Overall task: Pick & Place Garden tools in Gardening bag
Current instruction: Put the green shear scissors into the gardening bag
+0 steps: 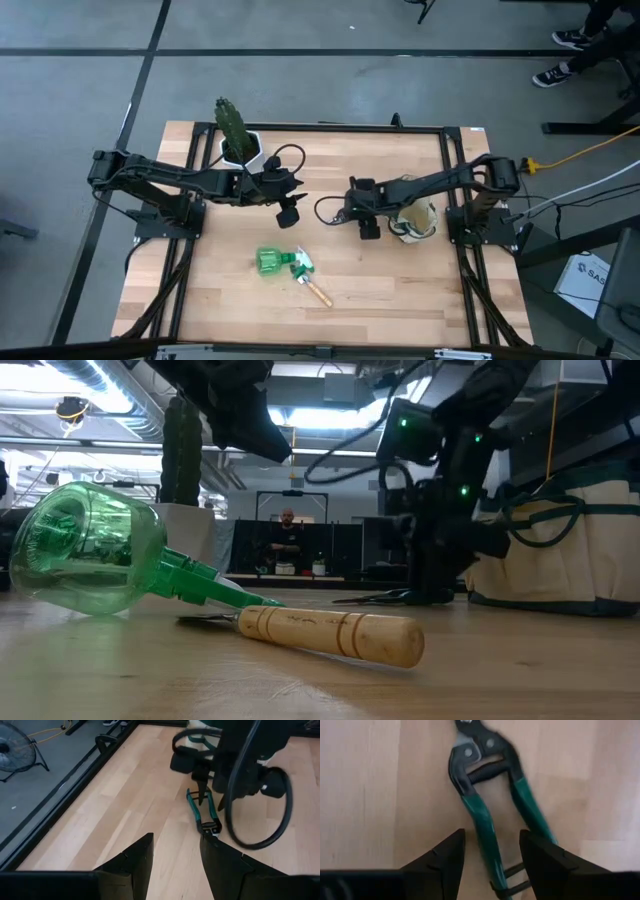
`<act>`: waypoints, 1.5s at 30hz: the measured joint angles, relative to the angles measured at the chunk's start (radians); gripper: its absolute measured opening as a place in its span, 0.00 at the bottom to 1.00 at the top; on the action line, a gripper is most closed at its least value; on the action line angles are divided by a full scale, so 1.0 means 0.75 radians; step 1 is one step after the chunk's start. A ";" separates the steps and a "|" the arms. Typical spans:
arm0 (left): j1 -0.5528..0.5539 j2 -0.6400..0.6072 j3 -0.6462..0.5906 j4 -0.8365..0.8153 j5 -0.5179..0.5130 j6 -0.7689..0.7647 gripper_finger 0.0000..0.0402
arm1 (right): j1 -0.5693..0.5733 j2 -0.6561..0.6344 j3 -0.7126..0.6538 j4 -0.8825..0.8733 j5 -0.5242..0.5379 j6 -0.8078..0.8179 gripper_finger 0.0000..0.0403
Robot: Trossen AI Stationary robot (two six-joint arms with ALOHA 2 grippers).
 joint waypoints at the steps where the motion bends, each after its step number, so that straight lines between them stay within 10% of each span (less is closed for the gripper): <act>1: 0.000 0.000 0.000 0.000 0.001 0.000 0.39 | -0.005 0.012 0.000 0.001 -0.003 0.000 0.47; 28: 0.000 0.000 0.000 0.000 0.114 0.000 0.39 | -0.014 0.027 -0.001 0.029 -0.137 0.286 0.30; 45: 0.001 0.000 0.000 0.000 0.114 0.001 0.39 | 0.069 0.032 -0.002 0.166 -0.464 0.571 0.09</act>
